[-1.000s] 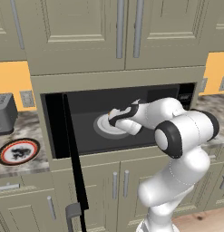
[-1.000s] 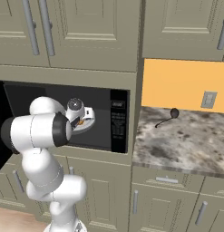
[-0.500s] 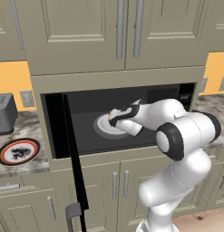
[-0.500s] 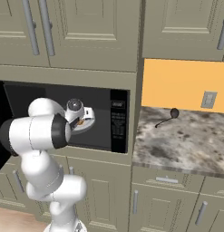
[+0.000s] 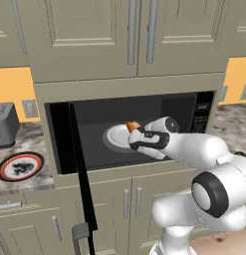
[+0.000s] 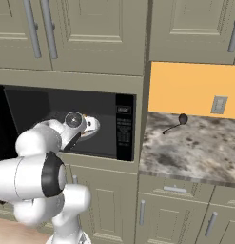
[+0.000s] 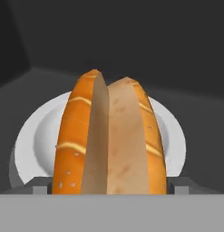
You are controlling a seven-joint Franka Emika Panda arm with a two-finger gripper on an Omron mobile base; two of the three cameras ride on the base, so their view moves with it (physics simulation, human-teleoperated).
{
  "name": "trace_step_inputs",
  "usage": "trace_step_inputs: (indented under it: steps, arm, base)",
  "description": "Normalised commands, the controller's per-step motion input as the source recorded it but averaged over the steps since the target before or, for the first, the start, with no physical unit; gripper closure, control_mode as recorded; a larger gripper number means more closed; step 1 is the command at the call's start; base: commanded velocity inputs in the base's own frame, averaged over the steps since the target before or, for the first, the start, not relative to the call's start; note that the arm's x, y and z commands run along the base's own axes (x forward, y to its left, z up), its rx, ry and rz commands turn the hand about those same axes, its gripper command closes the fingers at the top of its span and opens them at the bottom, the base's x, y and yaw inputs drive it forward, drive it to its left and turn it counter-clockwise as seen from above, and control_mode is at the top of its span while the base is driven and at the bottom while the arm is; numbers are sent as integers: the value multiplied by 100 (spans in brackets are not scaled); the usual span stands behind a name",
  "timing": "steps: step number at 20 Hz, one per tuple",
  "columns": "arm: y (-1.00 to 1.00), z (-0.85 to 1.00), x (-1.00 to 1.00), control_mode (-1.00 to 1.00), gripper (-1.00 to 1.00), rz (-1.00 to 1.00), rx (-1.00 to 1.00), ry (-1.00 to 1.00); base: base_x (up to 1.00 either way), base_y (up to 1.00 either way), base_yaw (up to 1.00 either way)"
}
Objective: Pick the hotdog bun from the microwave and place it on plate located on the counter.
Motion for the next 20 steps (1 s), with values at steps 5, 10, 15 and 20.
trace_step_inputs:
  steps: [5, 10, 15, 20]
  arm:
    - [-19, 93, -47, -100, 100, -1, 0, 2]
    - [-5, 72, -64, -100, 100, -3, -2, 8]
    - [-11, 28, -87, -100, 100, -1, -2, 9]
    - [-10, 43, -91, -100, 100, -1, 0, 13]
  base:
    - [0, 0, 0]
    - [0, 0, 0]
    - [0, 0, 0]
    - [0, 0, 0]
